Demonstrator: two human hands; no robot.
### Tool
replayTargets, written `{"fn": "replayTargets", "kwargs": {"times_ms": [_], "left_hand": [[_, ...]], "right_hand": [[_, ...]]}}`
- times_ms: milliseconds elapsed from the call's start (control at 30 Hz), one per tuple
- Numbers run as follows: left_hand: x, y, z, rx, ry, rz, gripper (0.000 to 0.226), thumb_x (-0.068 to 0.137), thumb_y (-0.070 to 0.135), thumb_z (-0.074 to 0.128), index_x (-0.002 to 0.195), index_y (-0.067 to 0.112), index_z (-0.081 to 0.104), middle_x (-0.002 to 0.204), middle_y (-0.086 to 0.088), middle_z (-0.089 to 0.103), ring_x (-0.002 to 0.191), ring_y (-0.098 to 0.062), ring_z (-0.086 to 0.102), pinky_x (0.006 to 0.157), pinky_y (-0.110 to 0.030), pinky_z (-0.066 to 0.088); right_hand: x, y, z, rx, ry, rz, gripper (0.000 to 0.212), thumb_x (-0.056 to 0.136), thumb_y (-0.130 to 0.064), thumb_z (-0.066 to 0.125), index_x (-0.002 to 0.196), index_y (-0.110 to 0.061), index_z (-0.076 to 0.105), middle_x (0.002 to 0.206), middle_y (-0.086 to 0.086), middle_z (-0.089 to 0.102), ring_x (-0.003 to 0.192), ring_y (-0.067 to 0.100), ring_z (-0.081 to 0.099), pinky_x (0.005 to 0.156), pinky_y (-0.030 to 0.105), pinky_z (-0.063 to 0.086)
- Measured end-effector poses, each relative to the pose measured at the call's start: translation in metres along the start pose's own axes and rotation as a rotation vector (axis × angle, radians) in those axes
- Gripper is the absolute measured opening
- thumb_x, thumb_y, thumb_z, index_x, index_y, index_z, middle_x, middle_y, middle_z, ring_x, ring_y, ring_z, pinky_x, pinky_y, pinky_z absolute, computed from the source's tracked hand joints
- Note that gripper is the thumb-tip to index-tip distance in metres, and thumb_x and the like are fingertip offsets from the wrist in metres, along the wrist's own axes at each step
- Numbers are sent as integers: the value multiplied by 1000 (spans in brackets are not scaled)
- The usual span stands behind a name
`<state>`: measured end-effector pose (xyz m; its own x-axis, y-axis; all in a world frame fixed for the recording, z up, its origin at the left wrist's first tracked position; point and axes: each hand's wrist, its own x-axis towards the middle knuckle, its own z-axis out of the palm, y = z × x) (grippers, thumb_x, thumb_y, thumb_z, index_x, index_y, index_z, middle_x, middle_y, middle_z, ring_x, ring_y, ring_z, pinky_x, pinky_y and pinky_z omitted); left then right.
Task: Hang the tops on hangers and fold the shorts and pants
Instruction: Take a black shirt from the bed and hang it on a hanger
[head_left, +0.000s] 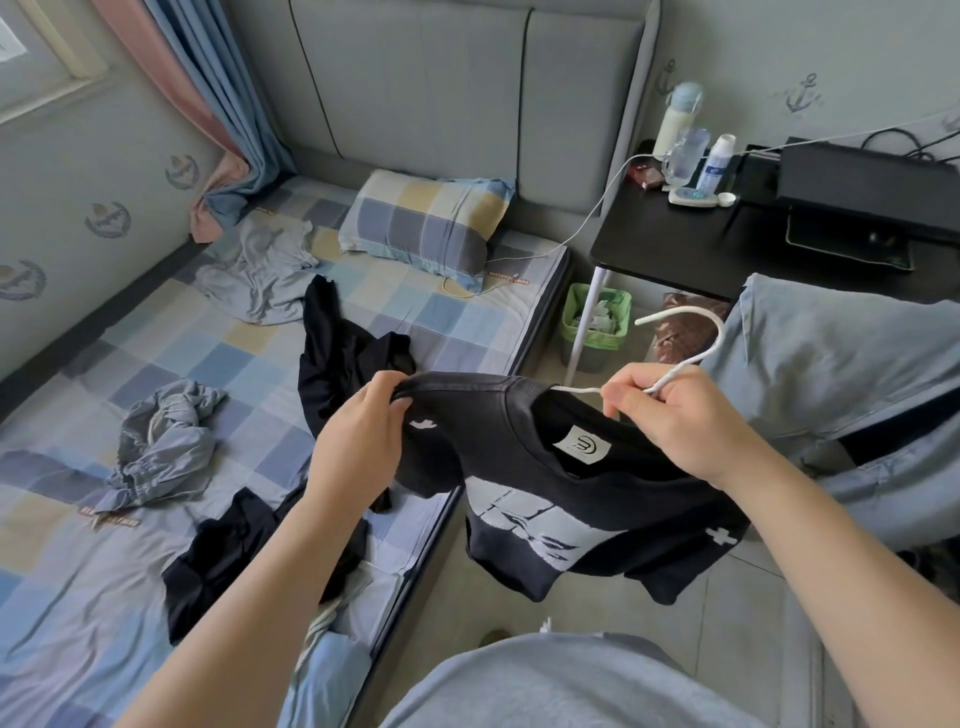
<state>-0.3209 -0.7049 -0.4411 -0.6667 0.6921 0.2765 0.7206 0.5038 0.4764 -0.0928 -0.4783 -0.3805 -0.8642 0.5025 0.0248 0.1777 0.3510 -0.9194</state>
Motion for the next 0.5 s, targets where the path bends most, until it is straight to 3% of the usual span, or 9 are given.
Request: {"fn": "replayTargets", "kwargs": {"times_ms": [133,233,300,367,500], "left_hand": [[-2,-7,3,32,82,-32,30,98,-3,48,126,3,54,117,-17,65,99,-34,65,71,-35,46],[-1,-12,3,94,145,-30,32,93,-10,50,122,0,59,111,-19,64,97,-40,57,80,-45,46],[1,-16,2,95,160,-2,27,96,-5,51,117,6,62,110,-12,61,96,-35,50,84,-41,40],[1,-22,3,-35,89,-16,21,98,5,54,114,14,61,110,-2,58,98,-26,51,86,-36,40],[-8,-32,14,-226,-237,-145,20,90,6,61,101,20,54,91,8,60,82,-4,57,68,-29,45]], "right_hand": [[4,1,-3,-55,-27,23,30,102,-13,55,75,-7,66,43,-17,42,43,1,46,47,6,34],[2,3,-6,27,-89,72,31,101,-20,57,74,-11,67,45,-12,35,38,5,32,42,9,28],[0,4,-8,93,-117,80,30,100,-26,58,74,-15,68,46,-7,31,39,6,24,41,12,24],[-2,5,-10,114,-113,62,28,99,-28,58,75,-17,68,47,-2,30,40,8,23,42,15,23],[-4,6,-10,127,-55,35,28,91,-37,59,75,-16,67,51,9,28,44,14,23,43,19,23]]}}
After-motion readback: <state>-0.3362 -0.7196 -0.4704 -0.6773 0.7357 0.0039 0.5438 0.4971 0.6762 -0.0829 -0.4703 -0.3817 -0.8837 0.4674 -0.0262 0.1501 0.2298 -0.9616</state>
